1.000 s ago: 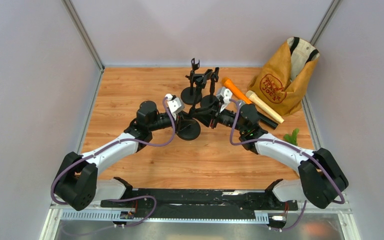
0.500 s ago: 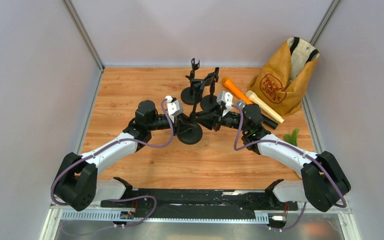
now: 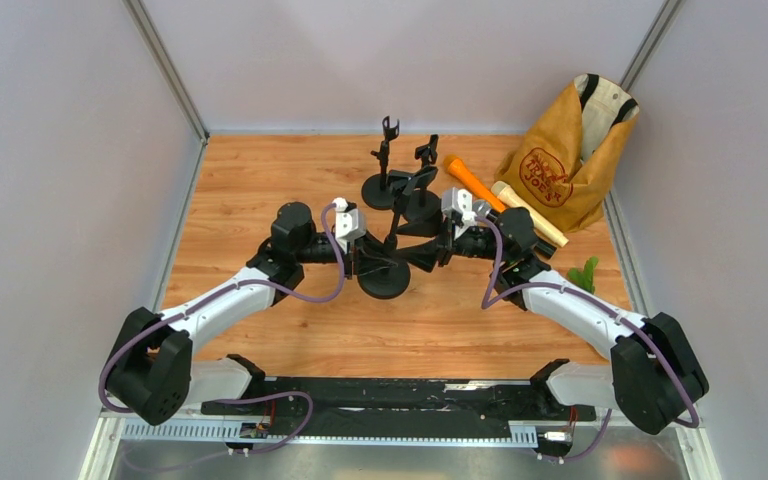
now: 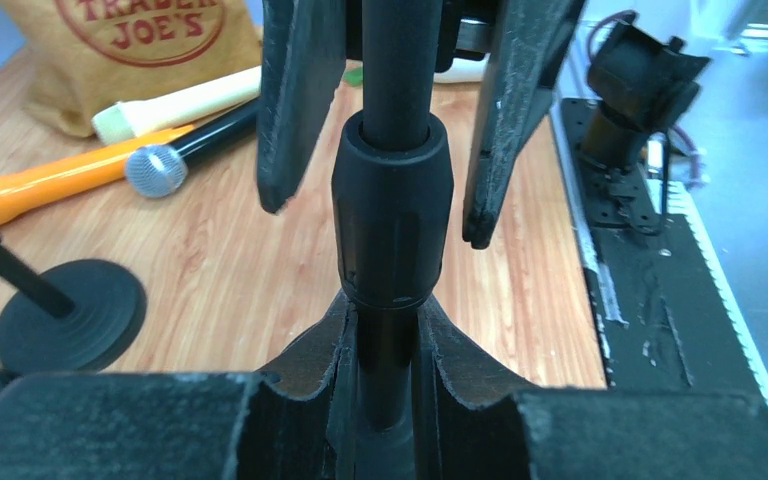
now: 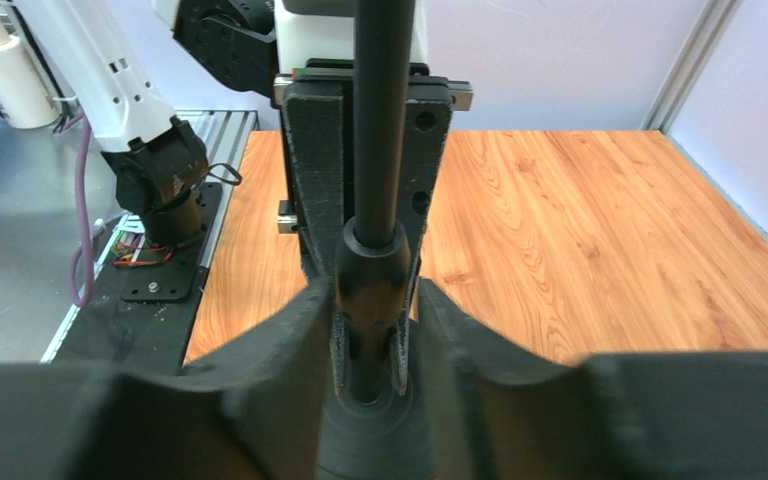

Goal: Remove the microphone from the stand

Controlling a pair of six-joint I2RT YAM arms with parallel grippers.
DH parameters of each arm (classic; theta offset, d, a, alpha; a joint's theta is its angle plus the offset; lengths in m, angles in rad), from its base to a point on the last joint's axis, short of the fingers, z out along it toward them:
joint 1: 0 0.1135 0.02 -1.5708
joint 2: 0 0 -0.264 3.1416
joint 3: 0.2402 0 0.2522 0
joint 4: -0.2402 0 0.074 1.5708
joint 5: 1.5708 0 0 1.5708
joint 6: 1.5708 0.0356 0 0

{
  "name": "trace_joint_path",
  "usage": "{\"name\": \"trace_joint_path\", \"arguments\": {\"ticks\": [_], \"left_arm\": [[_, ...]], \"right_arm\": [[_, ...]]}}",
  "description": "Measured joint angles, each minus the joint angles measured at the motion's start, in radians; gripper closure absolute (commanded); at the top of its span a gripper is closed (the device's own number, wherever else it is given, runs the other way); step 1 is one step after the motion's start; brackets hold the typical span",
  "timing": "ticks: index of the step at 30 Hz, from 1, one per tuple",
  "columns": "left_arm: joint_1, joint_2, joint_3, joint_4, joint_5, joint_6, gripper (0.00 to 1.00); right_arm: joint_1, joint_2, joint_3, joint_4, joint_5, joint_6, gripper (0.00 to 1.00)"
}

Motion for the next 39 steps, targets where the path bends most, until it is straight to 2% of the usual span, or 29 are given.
{"name": "trace_joint_path", "arguments": {"ticks": [5, 8, 15, 19, 23, 30, 39], "left_arm": [[-0.007, 0.001, 0.000, -0.001, -0.154, 0.001, 1.00], [-0.006, 0.005, -0.001, 0.009, -0.242, 0.000, 1.00], [-0.010, 0.025, -0.002, 0.016, -0.336, -0.002, 1.00], [-0.015, 0.026, -0.002, 0.016, -0.363, 0.001, 1.00], [-0.024, 0.031, -0.002, 0.016, -0.369, 0.006, 1.00], [-0.028, 0.034, -0.002, 0.007, -0.383, 0.011, 1.00], [-0.019, 0.034, -0.002, -0.008, -0.309, 0.021, 1.00]], "right_arm": [[-0.003, 0.000, 0.003, 0.000, 0.126, 0.043, 0.46], [-0.003, 0.000, 0.003, 0.000, 0.224, 0.081, 0.53], [0.010, 0.018, 0.003, 0.007, 0.361, 0.151, 0.59], [0.040, 0.045, 0.003, 0.007, 0.385, 0.162, 0.61], [0.058, 0.061, 0.003, 0.005, 0.393, 0.164, 0.67], [0.062, 0.073, 0.003, 0.011, 0.395, 0.154, 0.91], [0.059, 0.069, 0.003, 0.008, 0.319, 0.084, 0.92]]}}
